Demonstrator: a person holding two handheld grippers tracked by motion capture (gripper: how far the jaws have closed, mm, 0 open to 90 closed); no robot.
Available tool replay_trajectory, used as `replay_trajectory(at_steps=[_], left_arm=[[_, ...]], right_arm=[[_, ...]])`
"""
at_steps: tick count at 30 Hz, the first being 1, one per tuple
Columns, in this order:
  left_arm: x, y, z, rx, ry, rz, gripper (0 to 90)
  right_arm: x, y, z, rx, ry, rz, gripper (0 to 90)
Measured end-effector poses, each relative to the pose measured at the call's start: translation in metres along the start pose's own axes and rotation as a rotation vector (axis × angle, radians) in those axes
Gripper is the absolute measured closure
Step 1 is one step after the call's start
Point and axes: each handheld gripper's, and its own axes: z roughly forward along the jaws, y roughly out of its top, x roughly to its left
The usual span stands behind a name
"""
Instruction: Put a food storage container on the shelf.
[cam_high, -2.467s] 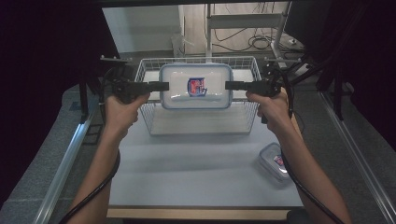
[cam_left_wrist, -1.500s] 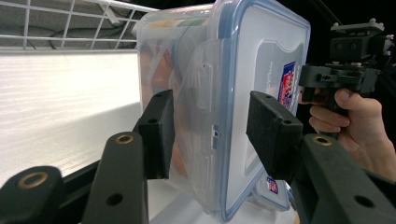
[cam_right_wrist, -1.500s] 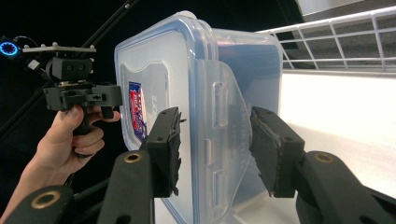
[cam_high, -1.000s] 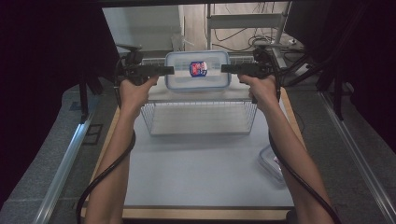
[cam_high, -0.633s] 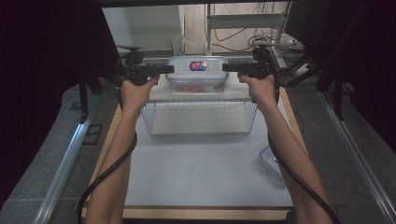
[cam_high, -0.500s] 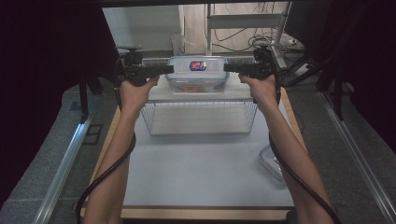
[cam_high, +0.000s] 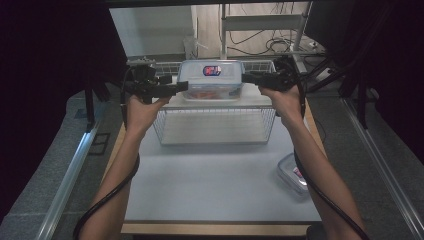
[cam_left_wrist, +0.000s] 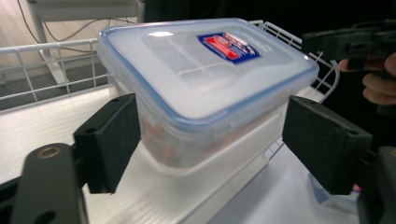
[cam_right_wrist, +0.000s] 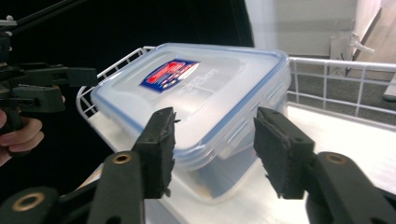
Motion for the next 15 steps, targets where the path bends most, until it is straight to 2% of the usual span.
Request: replay_trajectory(at_steps=[2, 3, 8, 15], left_arm=[[-0.002, -0.002, -0.001, 0.002, 0.002, 0.011, 16.8], [-0.005, -0.007, -0.004, -0.002, 0.0, 0.034, 15.8], [-0.014, -0.02, -0.008, 0.008, 0.004, 0.077, 11.0], [-0.024, -0.038, -0.013, 0.025, -0.003, 0.104, 7.5]], right_arm=[[0.0, -0.001, -0.001, -0.001, 0.004, -0.003, 45.9], [0.0, -0.005, -0.004, -0.002, 0.016, -0.01, 43.2], [0.0, -0.014, -0.011, -0.004, 0.016, -0.019, 37.9], [0.003, -0.024, -0.02, -0.003, 0.011, -0.048, 33.3]])
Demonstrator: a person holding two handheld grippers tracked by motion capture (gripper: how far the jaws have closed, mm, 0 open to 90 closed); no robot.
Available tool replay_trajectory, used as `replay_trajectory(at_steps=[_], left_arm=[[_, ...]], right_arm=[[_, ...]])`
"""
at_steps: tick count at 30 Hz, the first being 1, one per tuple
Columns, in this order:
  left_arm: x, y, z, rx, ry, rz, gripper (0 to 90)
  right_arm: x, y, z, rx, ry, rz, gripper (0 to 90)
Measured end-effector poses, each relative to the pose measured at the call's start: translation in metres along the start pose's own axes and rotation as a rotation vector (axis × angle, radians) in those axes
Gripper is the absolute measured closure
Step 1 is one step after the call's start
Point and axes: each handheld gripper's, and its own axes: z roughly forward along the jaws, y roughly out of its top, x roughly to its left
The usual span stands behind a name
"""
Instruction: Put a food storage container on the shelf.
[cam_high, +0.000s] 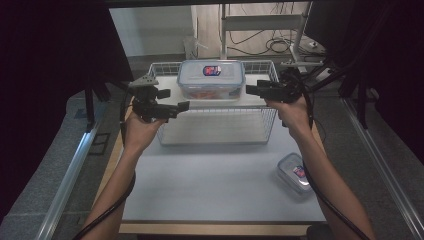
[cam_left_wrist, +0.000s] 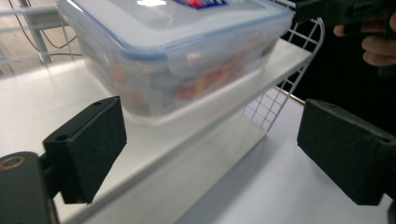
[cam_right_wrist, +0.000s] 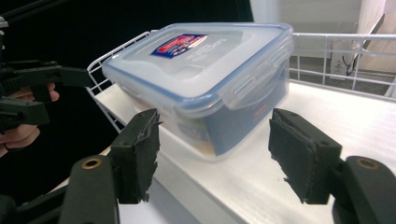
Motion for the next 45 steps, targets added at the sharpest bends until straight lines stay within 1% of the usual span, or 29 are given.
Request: replay_trajectory(at_steps=[1, 2, 3, 6, 7, 9, 10, 11, 16, 17, 19, 20, 21, 24, 25, 26, 27, 28, 29, 32, 33, 34, 35, 37, 38, 39, 41, 44, 45], left_arm=[[-0.004, -0.006, -0.002, 0.002, -0.002, 0.006, 7.2], [-0.004, -0.006, -0.002, 0.002, -0.002, 0.006, 6.9], [-0.007, -0.011, -0.003, 0.008, 0.0, 0.017, 6.5], [-0.01, -0.016, -0.006, 0.011, 0.003, 0.028, 5.9], [-0.013, -0.021, -0.009, 0.005, 0.001, 0.032, 5.9], [-0.017, -0.026, -0.012, -0.004, -0.001, 0.035, 5.6], [-0.017, -0.026, -0.012, -0.004, -0.001, 0.035, 5.6], [-0.021, -0.031, -0.015, -0.005, 0.0, 0.044, 5.4], [-0.03, -0.044, -0.02, -0.003, 0.027, 0.075, 5.0], [-0.032, -0.047, -0.021, -0.001, 0.032, 0.08, 4.7], [-0.037, -0.055, -0.024, 0.003, 0.044, 0.094, 4.6], [-0.037, -0.055, -0.024, 0.003, 0.044, 0.094, 4.5], [-0.04, -0.061, -0.025, 0.005, 0.051, 0.104, 4.5], [-0.045, -0.068, -0.026, 0.006, 0.059, 0.117, 5.7], [-0.049, -0.074, -0.027, 0.004, 0.071, 0.13, 6.2], [-0.049, -0.074, -0.027, 0.004, 0.071, 0.13, 6.4], [-0.051, -0.079, -0.028, 0.003, 0.076, 0.133, 6.4], [-0.053, -0.082, -0.027, 0.006, 0.082, 0.133, 7.5], [-0.056, -0.089, -0.027, 0.01, 0.092, 0.143, 7.5], [-0.06, -0.099, -0.027, 0.02, 0.101, 0.149, 7.0], [-0.06, -0.099, -0.027, 0.02, 0.101, 0.149, 6.6], [-0.061, -0.104, -0.027, 0.026, 0.101, 0.153, 6.6], [-0.063, -0.11, -0.027, 0.037, 0.104, 0.159, 5.2], [-0.064, -0.118, -0.027, 0.04, 0.105, 0.152, 4.9], [-0.064, -0.118, -0.027, 0.04, 0.105, 0.152, 4.8], [-0.065, -0.125, -0.027, 0.05, 0.094, 0.14, 4.6], [-0.066, -0.132, -0.027, 0.057, 0.101, 0.147, 4.5], [-0.068, -0.138, -0.027, 0.063, 0.103, 0.144, 4.5], [-0.069, -0.143, -0.026, 0.072, 0.109, 0.149, 4.5]], right_arm=[[0.003, -0.003, -0.003, 0.002, 0.004, -0.013, 32.0], [0.004, -0.005, -0.003, 0.003, 0.005, -0.019, 31.5], [0.006, -0.007, -0.004, 0.01, 0.007, -0.029, 30.6], [0.009, -0.009, -0.005, 0.022, 0.003, -0.045, 29.6], [0.014, -0.013, -0.005, 0.033, -0.004, -0.08, 28.5], [0.019, -0.016, -0.006, 0.041, -0.006, -0.1, 27.3], [0.019, -0.016, -0.006, 0.041, -0.006, -0.1, 27.3], [0.025, -0.02, -0.007, 0.046, -0.01, -0.122, 25.9], [0.034, -0.029, -0.007, 0.061, -0.01, -0.151, 23.0], [0.039, -0.034, -0.007, 0.067, -0.011, -0.174, 21.3], [0.043, -0.039, -0.007, 0.077, -0.013, -0.186, 20.0], [0.046, -0.041, -0.007, 0.08, -0.014, -0.191, 19.3], [0.048, -0.044, -0.008, 0.082, -0.012, -0.201, 18.5], [0.052, -0.049, -0.008, 0.082, -0.009, -0.207, 17.0], [0.055, -0.055, -0.009, 0.078, -0.004, -0.206, 15.6], [0.055, -0.055, -0.009, 0.078, -0.004, -0.206, 15.6], [0.055, -0.058, -0.009, 0.077, -0.003, -0.207, 15.0], [0.057, -0.065, -0.009, 0.086, -0.005, -0.216, 13.2], [0.058, -0.068, -0.01, 0.089, -0.004, -0.218, 12.5], [0.06, -0.079, -0.01, 0.094, -0.003, -0.222, 10.6], [0.06, -0.079, -0.01, 0.094, -0.003, -0.222, 10.6], [0.061, -0.082, -0.01, 0.098, -0.008, -0.23, 10.1], [0.064, -0.09, -0.01, 0.115, -0.013, -0.254, 9.1], [0.066, -0.097, -0.01, 0.12, -0.02, -0.276, 8.7], [0.066, -0.097, -0.01, 0.12, -0.02, -0.276, 8.7], [0.068, -0.105, -0.011, 0.128, -0.023, -0.291, 8.5], [0.068, -0.112, -0.012, 0.124, -0.019, -0.298, 8.3], [0.066, -0.124, -0.015, 0.112, -0.02, -0.287, 7.3], [0.065, -0.127, -0.015, 0.119, -0.021, -0.285, 6.9]])
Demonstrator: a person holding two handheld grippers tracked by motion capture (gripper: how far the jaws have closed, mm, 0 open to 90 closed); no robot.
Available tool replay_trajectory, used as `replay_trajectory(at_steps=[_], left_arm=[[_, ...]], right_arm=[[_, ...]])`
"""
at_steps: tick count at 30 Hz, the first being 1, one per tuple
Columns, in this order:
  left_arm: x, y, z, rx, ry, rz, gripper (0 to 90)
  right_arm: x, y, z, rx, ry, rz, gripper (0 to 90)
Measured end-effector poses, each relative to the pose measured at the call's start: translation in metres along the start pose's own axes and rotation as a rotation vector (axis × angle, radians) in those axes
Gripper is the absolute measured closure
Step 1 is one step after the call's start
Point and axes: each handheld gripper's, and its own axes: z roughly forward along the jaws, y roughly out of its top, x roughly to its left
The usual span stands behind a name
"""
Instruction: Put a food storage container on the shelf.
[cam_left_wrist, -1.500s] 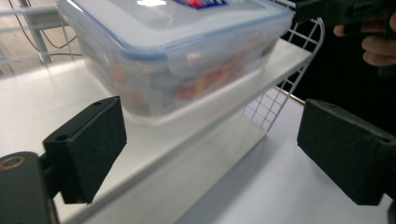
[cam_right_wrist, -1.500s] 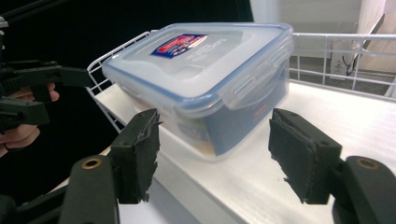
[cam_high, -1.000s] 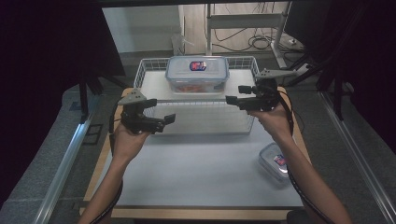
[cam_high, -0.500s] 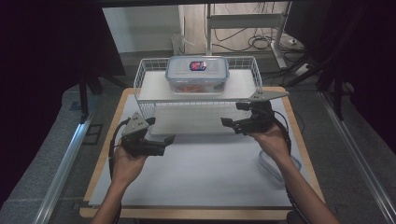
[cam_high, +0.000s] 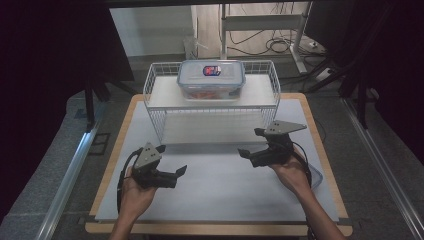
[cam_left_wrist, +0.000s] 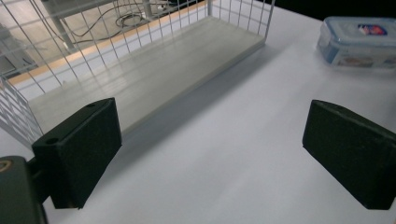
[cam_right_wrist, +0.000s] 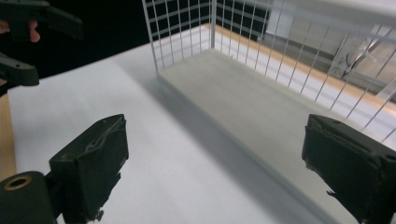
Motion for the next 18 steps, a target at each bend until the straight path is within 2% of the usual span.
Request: replay_trajectory(at_steps=[2, 5, 7, 11, 13, 14, 18], left_arm=[[-0.002, -0.005, 0.001, 0.013, 0.012, 0.007, 4.7], [-0.004, -0.014, 0.001, -0.015, 0.009, -0.002, 5.4], [-0.006, -0.022, 0.001, -0.016, 0.016, 0.011, 5.5], [-0.012, -0.037, 0.002, 0.01, 0.027, 0.035, 5.4], [-0.013, -0.04, 0.002, 0.02, 0.032, 0.036, 5.4], [-0.015, -0.045, 0.003, 0.03, 0.036, 0.033, 5.4], [-0.016, -0.058, 0.005, 0.084, 0.028, 0.0, 5.5]], right_arm=[[0.001, -0.007, -0.001, -0.002, 0.002, 0.005, 6.7], [0.004, -0.019, -0.003, -0.008, 0.027, 0.032, 6.3], [0.007, -0.027, -0.003, 0.006, 0.029, 0.037, 6.4], [0.012, -0.045, -0.002, 0.041, 0.013, 0.034, 6.7], [0.013, -0.047, -0.002, 0.046, 0.011, 0.034, 6.7], [0.016, -0.055, 0.0, 0.059, 0.009, 0.036, 7.3], [0.02, -0.068, 0.004, 0.094, 0.01, 0.032, 7.4]])
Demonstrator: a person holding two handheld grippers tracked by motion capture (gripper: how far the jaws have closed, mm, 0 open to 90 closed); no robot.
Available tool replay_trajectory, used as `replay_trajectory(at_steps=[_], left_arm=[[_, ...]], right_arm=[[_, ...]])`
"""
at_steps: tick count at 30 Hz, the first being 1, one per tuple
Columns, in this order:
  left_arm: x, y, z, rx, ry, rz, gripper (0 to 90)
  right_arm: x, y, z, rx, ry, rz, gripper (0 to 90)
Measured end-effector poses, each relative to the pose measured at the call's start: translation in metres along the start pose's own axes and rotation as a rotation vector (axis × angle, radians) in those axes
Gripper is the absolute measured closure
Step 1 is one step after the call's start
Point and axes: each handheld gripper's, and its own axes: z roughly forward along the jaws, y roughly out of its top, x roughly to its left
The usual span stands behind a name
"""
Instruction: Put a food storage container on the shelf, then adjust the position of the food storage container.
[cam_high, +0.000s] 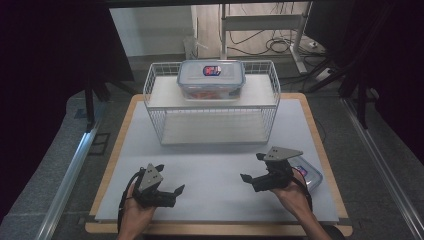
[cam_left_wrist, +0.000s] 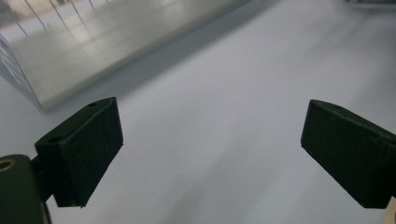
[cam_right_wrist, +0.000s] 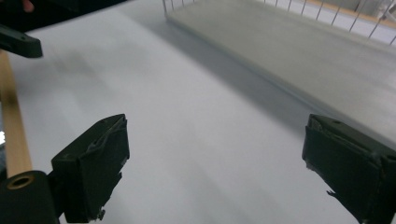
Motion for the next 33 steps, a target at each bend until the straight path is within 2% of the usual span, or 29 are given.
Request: replay_trajectory(at_steps=[5, 10, 13, 15, 17, 22, 25, 26, 27, 33], left_arm=[[-0.002, -0.007, -0.001, 0.022, -0.005, -0.037, 5.7], [-0.002, -0.008, 0.0, 0.031, 0.003, -0.043, 5.8], [-0.003, -0.008, 0.0, 0.028, 0.003, -0.039, 5.8], [-0.004, -0.008, 0.001, 0.033, 0.009, -0.029, 5.8], [-0.004, -0.009, 0.001, 0.036, 0.006, -0.034, 5.8], [-0.003, -0.009, 0.001, 0.035, 0.009, -0.036, 5.8], [-0.003, -0.009, 0.002, 0.04, 0.007, -0.038, 5.8], [-0.003, -0.009, 0.002, 0.04, 0.007, -0.038, 5.7], [-0.003, -0.01, 0.002, 0.042, 0.01, -0.034, 5.8], [-0.004, -0.009, 0.001, 0.032, 0.008, -0.033, 5.7]], right_arm=[[0.004, -0.012, 0.006, 0.036, -0.001, 0.002, 7.4], [0.007, -0.019, 0.008, 0.067, -0.022, -0.013, 7.2], [0.006, -0.02, 0.007, 0.061, -0.033, 0.002, 6.9], [0.003, -0.02, 0.007, 0.066, -0.058, 0.022, 2.7], [0.001, -0.02, 0.007, 0.074, -0.055, 0.036, 0.8], [-0.002, -0.02, 0.006, 0.077, -0.073, 0.072, 1.7], [-0.004, -0.019, 0.002, 0.087, -0.099, 0.074, 12.7], [-0.004, -0.019, 0.002, 0.087, -0.099, 0.074, 12.7], [-0.007, -0.018, -0.005, 0.087, -0.108, 0.087, 27.3], [-0.02, -0.017, -0.027, 0.084, -0.135, 0.117, 59.3]])
